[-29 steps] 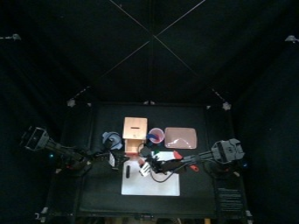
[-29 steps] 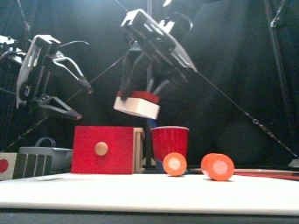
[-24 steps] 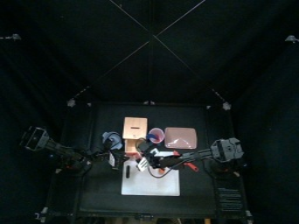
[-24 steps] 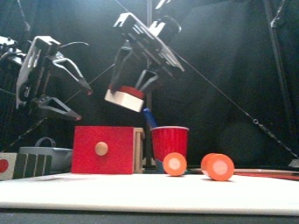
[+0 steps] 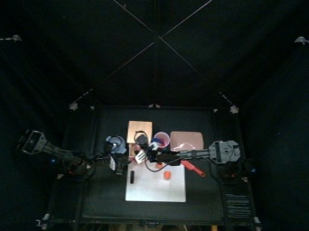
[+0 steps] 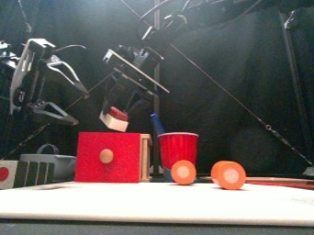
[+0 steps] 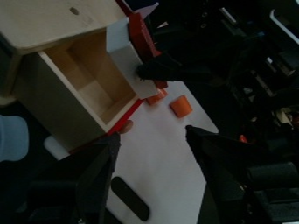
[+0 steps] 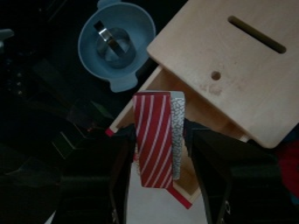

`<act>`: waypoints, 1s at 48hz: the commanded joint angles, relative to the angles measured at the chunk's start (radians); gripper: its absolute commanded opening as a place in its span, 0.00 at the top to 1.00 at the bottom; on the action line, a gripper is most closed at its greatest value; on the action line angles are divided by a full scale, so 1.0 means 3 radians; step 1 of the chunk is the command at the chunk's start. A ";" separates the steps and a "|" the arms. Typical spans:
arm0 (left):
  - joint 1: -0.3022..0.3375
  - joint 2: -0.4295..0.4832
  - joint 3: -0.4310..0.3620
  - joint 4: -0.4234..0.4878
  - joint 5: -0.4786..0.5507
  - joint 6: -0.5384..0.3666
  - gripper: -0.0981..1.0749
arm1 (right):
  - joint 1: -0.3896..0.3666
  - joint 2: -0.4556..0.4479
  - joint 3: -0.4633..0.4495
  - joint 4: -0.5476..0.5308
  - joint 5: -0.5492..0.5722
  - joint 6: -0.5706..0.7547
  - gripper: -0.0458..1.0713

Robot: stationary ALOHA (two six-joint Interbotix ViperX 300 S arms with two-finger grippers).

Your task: Place salmon sushi into drawer

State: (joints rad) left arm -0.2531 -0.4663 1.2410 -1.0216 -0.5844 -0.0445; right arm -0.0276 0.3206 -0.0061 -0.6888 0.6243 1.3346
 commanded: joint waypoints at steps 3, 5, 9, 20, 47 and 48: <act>0.0020 -0.0015 -0.0010 0.0010 -0.0015 0.0010 0.10 | -0.0051 -0.0031 -0.0102 -0.0026 -0.0015 0.0000 0.35; 0.0031 -0.0015 -0.0005 0.0010 -0.0015 0.0010 0.11 | -0.0061 -0.0010 -0.0097 -0.0026 -0.0015 0.0000 0.35; 0.0031 -0.0010 -0.0010 0.0015 -0.0015 0.0010 0.11 | -0.0082 0.0026 -0.0092 -0.0026 -0.0015 0.0000 0.35; 0.0041 -0.0015 -0.0005 0.0020 -0.0015 0.0010 0.11 | -0.0107 0.0082 -0.0087 -0.0061 -0.0015 0.0000 0.35; 0.0046 -0.0010 -0.0010 0.0015 -0.0010 0.0010 0.11 | -0.0087 0.0077 -0.0005 0.0015 0.0031 0.0000 0.20; 0.0051 -0.0010 -0.0010 0.0015 -0.0010 0.0010 0.11 | -0.0082 0.0072 0.0000 0.0015 0.0041 0.0000 0.19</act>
State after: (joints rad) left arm -0.2408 -0.4709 1.2487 -1.0216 -0.5844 -0.0430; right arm -0.0522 0.3682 0.0046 -0.6842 0.6320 1.3346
